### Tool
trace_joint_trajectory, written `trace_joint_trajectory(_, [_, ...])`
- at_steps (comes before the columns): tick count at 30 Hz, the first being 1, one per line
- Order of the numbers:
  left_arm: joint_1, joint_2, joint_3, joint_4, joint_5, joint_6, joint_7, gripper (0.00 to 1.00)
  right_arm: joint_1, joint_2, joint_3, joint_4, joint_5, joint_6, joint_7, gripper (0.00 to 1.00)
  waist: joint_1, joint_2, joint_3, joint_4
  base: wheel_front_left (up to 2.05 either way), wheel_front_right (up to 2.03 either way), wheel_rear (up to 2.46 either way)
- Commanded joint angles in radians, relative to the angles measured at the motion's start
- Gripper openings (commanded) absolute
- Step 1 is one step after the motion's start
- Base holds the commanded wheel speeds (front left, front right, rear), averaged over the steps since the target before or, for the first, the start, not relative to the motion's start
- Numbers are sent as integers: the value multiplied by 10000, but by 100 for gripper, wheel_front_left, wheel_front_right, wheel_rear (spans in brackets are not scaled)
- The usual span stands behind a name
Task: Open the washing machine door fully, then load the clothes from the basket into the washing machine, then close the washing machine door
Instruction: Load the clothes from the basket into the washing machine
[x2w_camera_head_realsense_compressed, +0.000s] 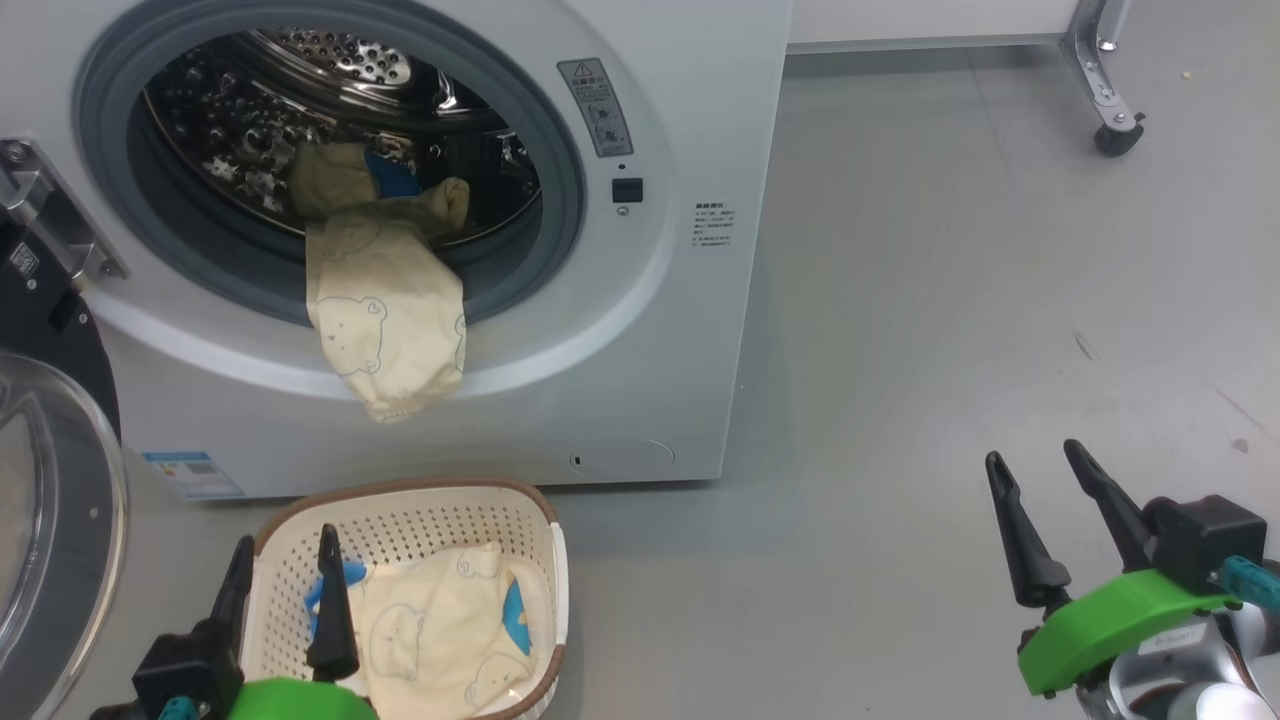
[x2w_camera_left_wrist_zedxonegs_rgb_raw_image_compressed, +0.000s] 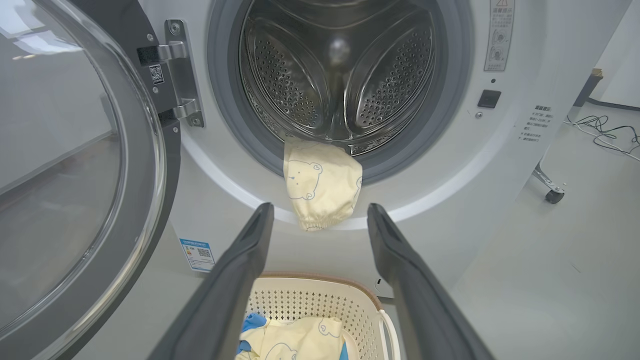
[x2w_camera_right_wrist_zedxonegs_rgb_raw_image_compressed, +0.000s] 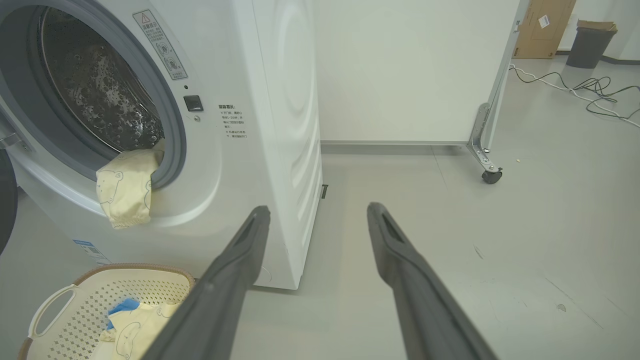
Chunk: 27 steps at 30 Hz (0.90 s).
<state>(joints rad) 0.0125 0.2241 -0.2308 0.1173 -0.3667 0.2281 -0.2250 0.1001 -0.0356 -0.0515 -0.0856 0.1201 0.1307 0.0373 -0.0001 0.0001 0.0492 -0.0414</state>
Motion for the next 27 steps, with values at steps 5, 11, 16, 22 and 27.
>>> trace_joint_trajectory(5, [-162, 49, 287, -393, 52, 106, 50, 100, -209, -193, 210, -527, -64, 0, 120, 100, 1, -1, -138, 30, 0, 0, 0])
trace_joint_trajectory(11, [-148, 91, 273, -426, 55, 180, 84, 100, -153, -189, 257, -590, -42, 0, 153, 100, 1, -1, -139, 13, 0, 0, 0])
trace_joint_trajectory(16, [-176, 123, 253, -405, 52, 219, 105, 100, -134, -177, 247, -590, 18, 0, 134, 100, 1, -1, -129, -21, 0, 0, 0])
trace_joint_trajectory(22, [-258, 181, 218, -374, 85, 275, 155, 100, -138, -164, 309, -568, 66, 0, 94, 100, 1, -1, -22, -69, 0, 0, 0])
trace_joint_trajectory(27, [-472, 167, 176, -200, -12, 231, 306, 100, -234, -157, 338, -552, 106, 0, 46, 100, 1, -1, 181, -143, 0, 0, 0])
